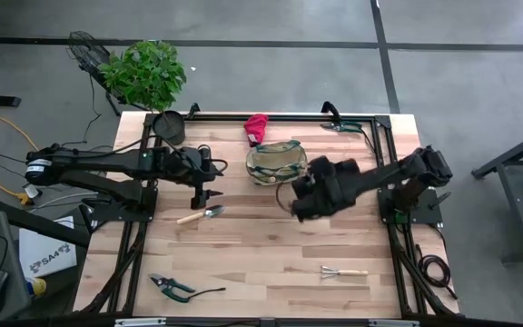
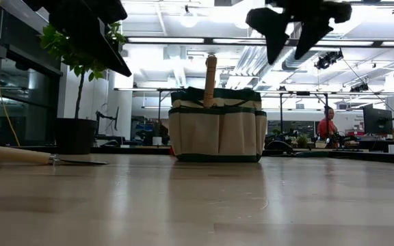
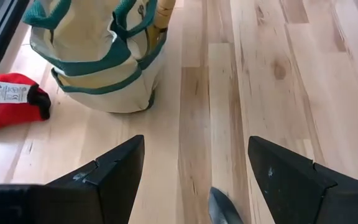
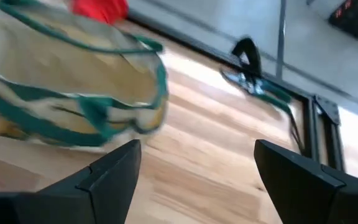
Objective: Pick & Place Garden tools in Gardening bag
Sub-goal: Put the top black shear scissor into the gardening bag
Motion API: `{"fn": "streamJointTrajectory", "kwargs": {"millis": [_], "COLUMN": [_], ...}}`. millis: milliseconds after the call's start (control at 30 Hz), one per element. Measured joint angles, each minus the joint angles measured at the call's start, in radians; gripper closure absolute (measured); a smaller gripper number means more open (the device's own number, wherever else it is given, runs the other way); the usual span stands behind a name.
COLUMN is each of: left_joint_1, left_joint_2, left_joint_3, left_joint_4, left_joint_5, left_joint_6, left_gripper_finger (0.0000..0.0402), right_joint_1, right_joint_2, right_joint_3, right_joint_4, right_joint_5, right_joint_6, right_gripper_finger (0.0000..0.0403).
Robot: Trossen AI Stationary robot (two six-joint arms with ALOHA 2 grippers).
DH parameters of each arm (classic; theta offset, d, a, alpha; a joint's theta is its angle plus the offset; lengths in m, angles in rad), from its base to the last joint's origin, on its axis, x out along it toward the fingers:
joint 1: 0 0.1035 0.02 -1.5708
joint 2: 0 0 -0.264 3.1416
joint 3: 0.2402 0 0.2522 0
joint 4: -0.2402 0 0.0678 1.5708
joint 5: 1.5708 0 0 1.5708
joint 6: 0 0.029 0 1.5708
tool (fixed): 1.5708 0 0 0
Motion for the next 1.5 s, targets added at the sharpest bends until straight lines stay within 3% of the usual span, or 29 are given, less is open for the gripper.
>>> {"fn": "streamJointTrajectory", "kwargs": {"millis": [300, 733, 967, 1167, 1333, 1500], "left_joint_1": [0.000, 0.000, 0.000, 0.000, 0.000, 0.000], "left_joint_2": [-0.003, -0.006, -0.006, -0.006, -0.006, -0.006], "left_joint_3": [-0.011, -0.078, -0.087, -0.087, -0.087, -0.087], "left_joint_4": [-0.001, 0.030, 0.039, 0.040, 0.052, 0.064], "left_joint_5": [-0.001, -0.003, -0.004, -0.004, -0.005, -0.011], "left_joint_6": [-0.011, -0.027, -0.026, -0.021, -0.020, -0.018], "left_gripper_finger": [0.0121, 0.0121, 0.0121, 0.0121, 0.0121, 0.0121], "right_joint_1": [-0.214, -0.625, -0.851, -0.960, -1.017, -1.072], "right_joint_2": [-0.016, -0.015, -0.015, -0.015, -0.010, 0.019], "right_joint_3": [-0.004, -0.004, -0.004, -0.004, -0.004, -0.028], "right_joint_4": [-0.015, -0.015, 0.009, 0.097, 0.238, 0.357], "right_joint_5": [-0.034, -0.099, -0.198, -0.221, -0.324, -0.370], "right_joint_6": [-0.207, -0.709, -1.045, -1.343, -1.598, -1.726], "right_gripper_finger": [0.0098, 0.0098, 0.0098, 0.0098, 0.0098, 0.0098]}}
